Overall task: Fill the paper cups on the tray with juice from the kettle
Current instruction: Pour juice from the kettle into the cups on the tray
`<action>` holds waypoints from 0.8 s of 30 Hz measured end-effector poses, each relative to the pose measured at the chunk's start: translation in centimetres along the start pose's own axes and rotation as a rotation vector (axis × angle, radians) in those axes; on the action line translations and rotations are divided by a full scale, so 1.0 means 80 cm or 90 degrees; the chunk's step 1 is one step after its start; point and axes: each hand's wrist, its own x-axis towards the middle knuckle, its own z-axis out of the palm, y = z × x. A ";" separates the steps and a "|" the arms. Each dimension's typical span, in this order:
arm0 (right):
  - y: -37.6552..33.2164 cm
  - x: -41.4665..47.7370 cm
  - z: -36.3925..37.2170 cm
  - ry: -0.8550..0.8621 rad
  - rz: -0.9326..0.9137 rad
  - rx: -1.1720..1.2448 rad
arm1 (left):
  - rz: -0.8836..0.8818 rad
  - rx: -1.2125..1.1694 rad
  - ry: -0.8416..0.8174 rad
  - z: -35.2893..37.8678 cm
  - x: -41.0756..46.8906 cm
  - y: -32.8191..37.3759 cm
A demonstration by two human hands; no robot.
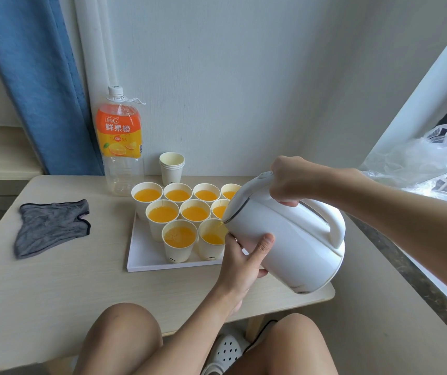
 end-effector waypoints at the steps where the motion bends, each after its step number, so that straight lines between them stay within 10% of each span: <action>1: 0.000 0.000 0.000 0.000 0.000 -0.001 | -0.001 0.000 0.000 0.000 0.000 0.000; 24: -0.002 0.004 0.000 0.006 -0.003 -0.007 | -0.001 0.002 0.003 -0.001 0.006 -0.005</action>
